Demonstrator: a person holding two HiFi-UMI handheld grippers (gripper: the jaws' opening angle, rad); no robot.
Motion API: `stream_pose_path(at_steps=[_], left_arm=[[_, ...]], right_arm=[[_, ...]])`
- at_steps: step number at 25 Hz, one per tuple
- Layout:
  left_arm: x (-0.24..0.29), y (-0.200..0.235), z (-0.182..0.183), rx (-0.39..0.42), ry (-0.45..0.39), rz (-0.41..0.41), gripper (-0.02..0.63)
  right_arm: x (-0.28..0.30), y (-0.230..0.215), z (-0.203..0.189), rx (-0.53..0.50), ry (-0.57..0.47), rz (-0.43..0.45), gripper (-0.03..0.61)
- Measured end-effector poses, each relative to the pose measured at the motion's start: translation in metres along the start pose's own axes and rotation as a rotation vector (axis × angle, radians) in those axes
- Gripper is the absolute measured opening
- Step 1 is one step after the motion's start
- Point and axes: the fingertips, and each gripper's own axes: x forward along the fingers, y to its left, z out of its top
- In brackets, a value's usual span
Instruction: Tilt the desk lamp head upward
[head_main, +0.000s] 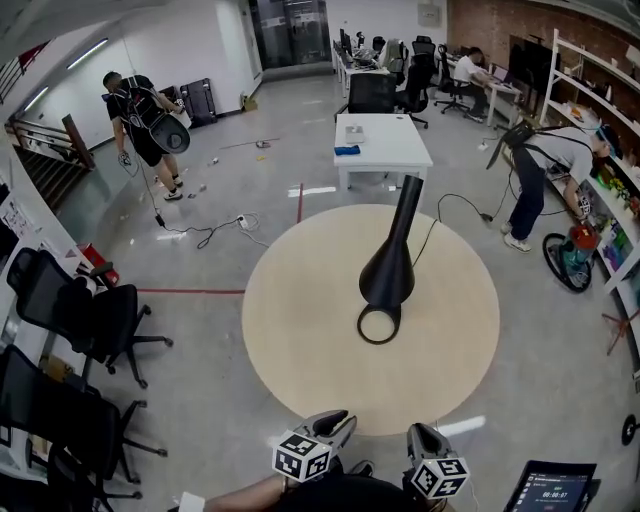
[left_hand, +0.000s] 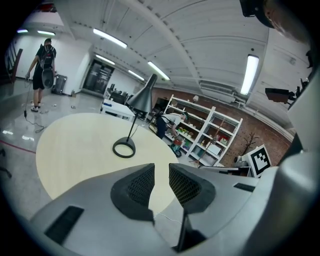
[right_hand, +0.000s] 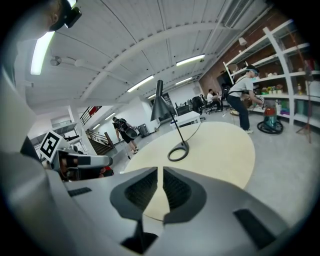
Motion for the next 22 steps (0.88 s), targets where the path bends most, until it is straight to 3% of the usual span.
stream_pose_path(at_steps=[5,12,15,22], left_arm=[[0.023,0.017,0.025,0.052,-0.016,-0.018,0.095],[0.055,0.053,0.098,0.136,-0.127,-0.033,0.095],[0.067,0.068,0.119,0.160,-0.159,-0.035,0.095],[0.097,0.092,0.144,0.163,-0.170,-0.086,0.095]], right_arm=[[0.033,-0.008,0.019,-0.007,0.000,0.000,0.037],[0.074,-0.013,0.084,-0.046,-0.076,-0.033,0.037],[0.087,-0.012,0.121,-0.051,-0.123,-0.043,0.035],[0.106,-0.005,0.243,-0.175,-0.303,-0.071,0.037]])
